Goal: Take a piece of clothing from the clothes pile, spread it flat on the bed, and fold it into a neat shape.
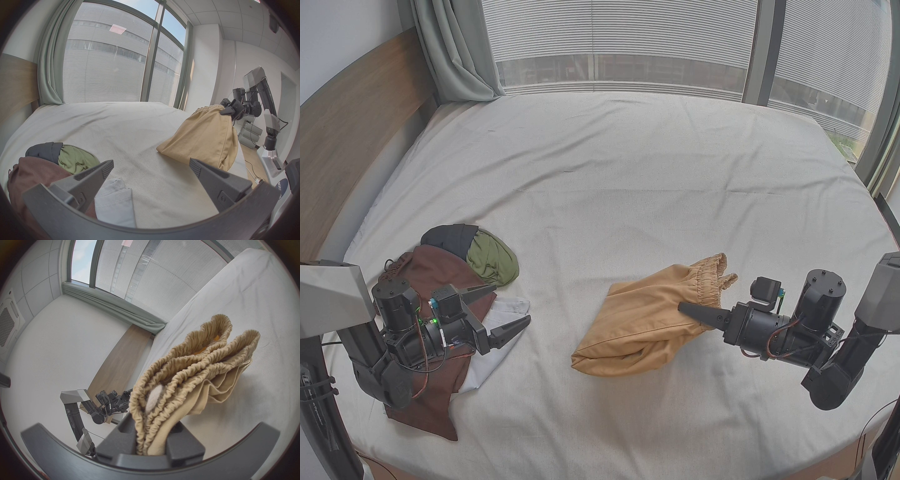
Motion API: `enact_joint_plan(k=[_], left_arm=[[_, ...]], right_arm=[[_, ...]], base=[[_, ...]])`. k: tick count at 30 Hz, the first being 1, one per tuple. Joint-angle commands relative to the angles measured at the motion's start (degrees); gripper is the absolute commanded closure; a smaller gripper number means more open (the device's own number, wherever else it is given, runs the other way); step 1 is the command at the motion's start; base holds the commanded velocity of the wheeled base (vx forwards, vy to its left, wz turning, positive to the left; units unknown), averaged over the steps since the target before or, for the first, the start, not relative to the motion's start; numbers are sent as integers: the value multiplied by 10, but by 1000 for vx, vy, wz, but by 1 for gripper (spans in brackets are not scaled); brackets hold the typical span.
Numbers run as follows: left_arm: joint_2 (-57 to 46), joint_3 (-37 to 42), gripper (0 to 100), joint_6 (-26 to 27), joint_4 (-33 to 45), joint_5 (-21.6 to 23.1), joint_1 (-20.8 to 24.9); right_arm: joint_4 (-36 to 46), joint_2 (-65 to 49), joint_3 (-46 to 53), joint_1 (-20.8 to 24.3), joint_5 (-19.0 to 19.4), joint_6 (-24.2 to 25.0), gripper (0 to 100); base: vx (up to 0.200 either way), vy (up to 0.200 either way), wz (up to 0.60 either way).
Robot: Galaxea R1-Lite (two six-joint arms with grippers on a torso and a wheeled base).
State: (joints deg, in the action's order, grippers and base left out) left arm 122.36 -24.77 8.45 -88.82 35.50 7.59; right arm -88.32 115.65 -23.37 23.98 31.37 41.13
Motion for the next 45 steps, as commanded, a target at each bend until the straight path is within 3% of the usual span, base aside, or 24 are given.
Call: enact_joint_plan(k=[1,6,21,33,45], left_arm=[[0,0,0,0,0,0,0],[-1,2,0,0,0,0,4],[-1,4,0,0,0,-1,6],[-2,4,0,0,0,-1,6],[-1,0,0,-1,0,-1,6]], right_arm=[[0,-3,-15,-4,3,7,100],[1,-17,-57,-5,16,44,100],[6,4,-134,-25,45,47,100],[81,41,-247,-32,51,62,100],[183,120,-427,-53,52,66,100]], base=[[0,0,0],[0,0,0],[0,0,0],[0,0,0],[0,0,0]])
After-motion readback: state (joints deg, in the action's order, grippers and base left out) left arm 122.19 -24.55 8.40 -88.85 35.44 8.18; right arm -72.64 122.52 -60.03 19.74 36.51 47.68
